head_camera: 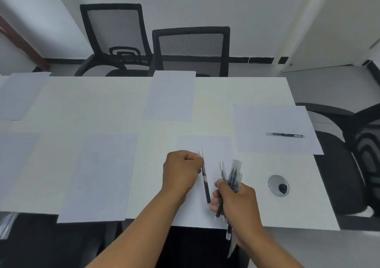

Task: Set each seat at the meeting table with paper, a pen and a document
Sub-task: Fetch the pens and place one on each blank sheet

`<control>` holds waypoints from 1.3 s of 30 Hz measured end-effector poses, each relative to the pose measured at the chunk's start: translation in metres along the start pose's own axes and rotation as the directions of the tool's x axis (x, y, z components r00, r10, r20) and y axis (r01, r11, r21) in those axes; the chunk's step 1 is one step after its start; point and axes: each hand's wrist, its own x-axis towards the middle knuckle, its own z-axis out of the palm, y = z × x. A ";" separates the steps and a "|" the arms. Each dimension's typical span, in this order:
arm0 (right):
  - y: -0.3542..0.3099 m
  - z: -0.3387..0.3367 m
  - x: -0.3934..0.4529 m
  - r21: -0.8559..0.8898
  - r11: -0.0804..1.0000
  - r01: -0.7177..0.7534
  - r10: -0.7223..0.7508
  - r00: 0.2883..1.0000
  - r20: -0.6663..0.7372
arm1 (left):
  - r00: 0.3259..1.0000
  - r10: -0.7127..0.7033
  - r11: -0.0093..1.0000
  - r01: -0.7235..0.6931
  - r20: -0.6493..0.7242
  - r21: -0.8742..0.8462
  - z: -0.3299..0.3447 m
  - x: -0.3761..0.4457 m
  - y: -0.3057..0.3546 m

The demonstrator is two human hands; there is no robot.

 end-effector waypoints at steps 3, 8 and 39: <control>0.008 -0.005 0.007 0.004 0.999 -0.036 0.036 0.999 -0.023 | 1.000 -0.015 0.995 0.014 0.009 0.101 0.004 0.017 -0.009; 0.013 -0.013 0.011 -0.039 0.998 -0.055 0.054 0.998 -0.033 | 1.000 -0.014 0.964 0.019 -0.019 0.264 0.016 0.044 -0.024; 0.011 -0.013 0.000 -0.037 0.998 -0.051 0.051 0.999 0.000 | 0.997 0.035 0.893 0.001 -0.072 0.450 0.027 0.054 -0.061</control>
